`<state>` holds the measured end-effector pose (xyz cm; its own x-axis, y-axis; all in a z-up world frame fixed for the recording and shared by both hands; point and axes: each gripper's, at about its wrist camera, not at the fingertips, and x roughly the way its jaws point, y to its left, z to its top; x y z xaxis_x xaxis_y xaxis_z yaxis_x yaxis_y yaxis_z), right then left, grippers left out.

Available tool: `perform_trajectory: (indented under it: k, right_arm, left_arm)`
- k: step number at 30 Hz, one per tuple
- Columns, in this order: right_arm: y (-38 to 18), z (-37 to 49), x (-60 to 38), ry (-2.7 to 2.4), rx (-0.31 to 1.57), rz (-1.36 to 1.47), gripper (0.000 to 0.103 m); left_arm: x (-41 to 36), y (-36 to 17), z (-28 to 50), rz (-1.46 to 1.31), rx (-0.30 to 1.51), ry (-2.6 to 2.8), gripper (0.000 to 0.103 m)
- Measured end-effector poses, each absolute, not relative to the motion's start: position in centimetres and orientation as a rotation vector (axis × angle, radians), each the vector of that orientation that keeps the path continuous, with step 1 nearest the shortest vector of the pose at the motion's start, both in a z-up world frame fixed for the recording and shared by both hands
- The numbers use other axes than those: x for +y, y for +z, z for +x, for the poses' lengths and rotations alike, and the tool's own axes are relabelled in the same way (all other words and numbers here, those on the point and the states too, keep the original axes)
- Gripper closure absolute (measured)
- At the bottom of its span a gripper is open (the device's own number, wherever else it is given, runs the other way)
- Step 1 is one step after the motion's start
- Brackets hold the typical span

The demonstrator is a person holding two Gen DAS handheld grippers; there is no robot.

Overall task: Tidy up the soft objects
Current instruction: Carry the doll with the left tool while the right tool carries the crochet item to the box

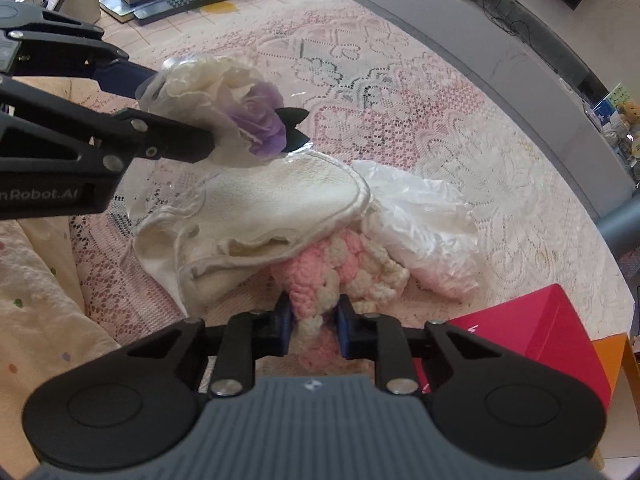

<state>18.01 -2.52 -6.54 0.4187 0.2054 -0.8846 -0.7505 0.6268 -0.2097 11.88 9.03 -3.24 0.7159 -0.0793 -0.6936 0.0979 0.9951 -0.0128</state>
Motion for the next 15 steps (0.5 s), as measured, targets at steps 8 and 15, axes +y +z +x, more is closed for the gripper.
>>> perform_trajectory:
  k: [8,15]
  right_arm:
    - [-0.8,15.9,-4.9,0.602,0.828,-0.581,0.082]
    - [3.4,14.0,-8.0,0.551,0.747,-0.451,0.082]
  left_arm:
    - [9.1,-0.8,10.2,0.010,0.742,-0.047,0.061]
    - [7.3,2.8,8.4,0.016,0.680,-0.068,0.062]
